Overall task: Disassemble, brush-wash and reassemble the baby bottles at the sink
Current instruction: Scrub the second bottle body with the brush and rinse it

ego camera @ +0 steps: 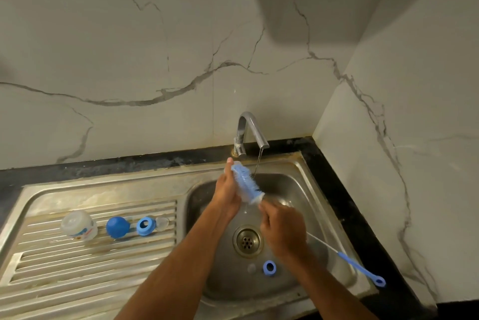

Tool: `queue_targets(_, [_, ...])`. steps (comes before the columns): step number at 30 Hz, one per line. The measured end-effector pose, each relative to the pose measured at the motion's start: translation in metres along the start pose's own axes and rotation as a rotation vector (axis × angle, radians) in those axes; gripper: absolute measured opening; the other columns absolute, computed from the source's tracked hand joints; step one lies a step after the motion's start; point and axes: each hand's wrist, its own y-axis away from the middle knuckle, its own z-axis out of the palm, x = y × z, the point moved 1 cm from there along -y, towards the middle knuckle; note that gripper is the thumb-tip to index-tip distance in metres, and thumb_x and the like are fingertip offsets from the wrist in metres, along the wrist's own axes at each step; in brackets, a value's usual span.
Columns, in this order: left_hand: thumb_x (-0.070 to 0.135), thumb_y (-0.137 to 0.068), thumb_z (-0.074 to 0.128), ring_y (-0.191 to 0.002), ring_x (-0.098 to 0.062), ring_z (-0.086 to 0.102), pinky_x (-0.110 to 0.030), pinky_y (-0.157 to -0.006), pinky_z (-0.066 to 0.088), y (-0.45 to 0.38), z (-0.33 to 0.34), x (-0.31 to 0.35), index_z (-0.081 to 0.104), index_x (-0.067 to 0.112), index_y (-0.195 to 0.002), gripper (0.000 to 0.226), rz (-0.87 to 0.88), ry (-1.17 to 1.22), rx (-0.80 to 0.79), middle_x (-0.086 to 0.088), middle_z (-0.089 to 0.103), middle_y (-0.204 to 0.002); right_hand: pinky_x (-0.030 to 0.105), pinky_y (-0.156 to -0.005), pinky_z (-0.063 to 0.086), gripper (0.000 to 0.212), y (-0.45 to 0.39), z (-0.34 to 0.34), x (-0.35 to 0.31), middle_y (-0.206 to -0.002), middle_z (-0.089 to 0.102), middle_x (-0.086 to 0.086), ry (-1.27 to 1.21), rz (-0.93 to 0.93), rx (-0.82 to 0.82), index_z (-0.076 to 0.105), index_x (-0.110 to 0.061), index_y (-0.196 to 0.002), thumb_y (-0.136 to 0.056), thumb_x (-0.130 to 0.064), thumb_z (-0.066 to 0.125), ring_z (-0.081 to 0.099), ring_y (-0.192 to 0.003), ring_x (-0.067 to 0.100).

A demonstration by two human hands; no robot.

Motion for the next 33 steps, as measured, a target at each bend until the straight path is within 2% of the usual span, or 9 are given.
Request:
queue_targets(3, [0.059, -0.099, 0.047, -0.099, -0.03, 0.07, -0.045, -0.082, 0.061, 0.004, 0.004, 0.001, 0.056, 0.019, -0.113, 0.043, 0.009, -0.035, -0.008, -0.017, 0.066, -0.113, 0.016, -0.055, 0.045, 0.013, -0.003, 0.002, 0.003, -0.067, 0.061, -0.009, 0.039, 0.148, -0.058, 0.063, -0.027, -0.081, -0.093, -0.024, 0.061, 0.056, -0.059, 0.003])
queue_targets(6, [0.059, -0.098, 0.048, -0.095, -0.028, 0.071, -0.044, -0.074, 0.062, 0.002, 0.002, 0.001, 0.051, 0.022, -0.111, 0.04, -0.02, -0.006, 0.031, -0.016, 0.065, -0.111, 0.011, -0.051, 0.031, 0.014, 0.002, 0.005, 0.004, -0.061, 0.057, -0.01, 0.084, 0.051, -0.08, 0.061, -0.025, -0.077, -0.088, -0.02, 0.065, 0.05, -0.053, 0.003])
queue_targets(10, [0.058, -0.099, 0.049, -0.091, -0.027, 0.073, -0.038, -0.066, 0.06, -0.001, -0.004, 0.0, 0.057, 0.013, -0.12, 0.051, 0.008, -0.012, 0.049, -0.017, 0.068, -0.11, 0.023, -0.046, 0.045, 0.011, 0.006, 0.003, 0.005, -0.06, 0.061, -0.008, 0.065, -0.014, -0.052, 0.064, -0.023, -0.081, -0.081, -0.013, 0.069, 0.055, -0.05, 0.009])
queue_targets(15, [0.057, -0.099, 0.05, -0.102, -0.031, 0.072, -0.051, -0.092, 0.058, 0.005, 0.005, -0.009, 0.06, 0.016, -0.117, 0.045, -0.019, -0.026, 0.013, -0.019, 0.068, -0.116, 0.02, -0.057, 0.051, 0.005, -0.014, 0.004, 0.002, -0.07, 0.064, -0.007, 0.043, 0.118, -0.046, 0.067, -0.023, -0.089, -0.092, -0.022, 0.063, 0.059, -0.06, 0.004])
queue_targets(19, [0.052, -0.093, 0.058, -0.08, -0.018, 0.072, -0.036, -0.073, 0.06, 0.001, 0.003, -0.002, 0.062, 0.013, -0.104, 0.041, -0.028, 0.045, 0.019, -0.012, 0.065, -0.1, 0.025, -0.055, 0.054, 0.007, -0.009, 0.004, 0.003, -0.071, 0.067, -0.007, 0.094, -0.045, -0.088, 0.067, -0.024, -0.091, -0.088, -0.018, 0.064, 0.061, -0.059, 0.008])
queue_targets(24, [0.064, -0.094, 0.053, -0.1, -0.034, 0.073, -0.051, -0.086, 0.06, 0.005, 0.001, 0.003, 0.055, 0.013, -0.129, 0.061, -0.075, 0.037, 0.006, -0.021, 0.068, -0.118, 0.021, -0.05, 0.046, 0.011, -0.009, 0.006, 0.013, -0.064, 0.064, -0.006, 0.066, 0.002, -0.064, 0.065, -0.022, -0.083, -0.082, -0.012, 0.07, 0.058, -0.054, 0.009])
queue_targets(26, [0.059, -0.097, 0.05, -0.103, -0.033, 0.072, -0.05, -0.089, 0.059, 0.004, -0.006, 0.008, 0.056, 0.01, -0.128, 0.058, -0.106, 0.023, -0.02, -0.022, 0.068, -0.117, 0.016, -0.049, 0.036, 0.015, -0.002, 0.003, 0.014, -0.062, 0.064, -0.007, 0.063, -0.125, -0.065, 0.068, -0.02, -0.085, -0.078, -0.008, 0.072, 0.056, -0.049, 0.007])
queue_targets(29, [0.052, -0.1, 0.05, -0.103, -0.033, 0.07, -0.052, -0.098, 0.054, 0.011, -0.001, 0.009, 0.055, 0.01, -0.122, 0.047, -0.181, 0.053, -0.062, -0.023, 0.066, -0.12, 0.018, -0.049, 0.038, 0.012, -0.014, 0.0, 0.022, -0.061, 0.058, -0.01, 0.015, -0.016, -0.01, 0.066, -0.024, -0.081, -0.088, -0.015, 0.067, 0.051, -0.051, 0.004])
queue_targets(33, [0.041, -0.105, 0.046, -0.081, -0.022, 0.065, -0.038, -0.074, 0.054, 0.007, -0.002, 0.012, 0.05, 0.004, -0.141, 0.052, -0.19, -0.048, -0.022, -0.017, 0.067, -0.123, 0.026, -0.045, 0.047, 0.011, -0.005, 0.006, 0.02, -0.064, 0.064, -0.006, -0.008, -0.227, -0.041, 0.069, -0.021, -0.09, -0.09, -0.014, 0.06, 0.054, -0.049, 0.008])
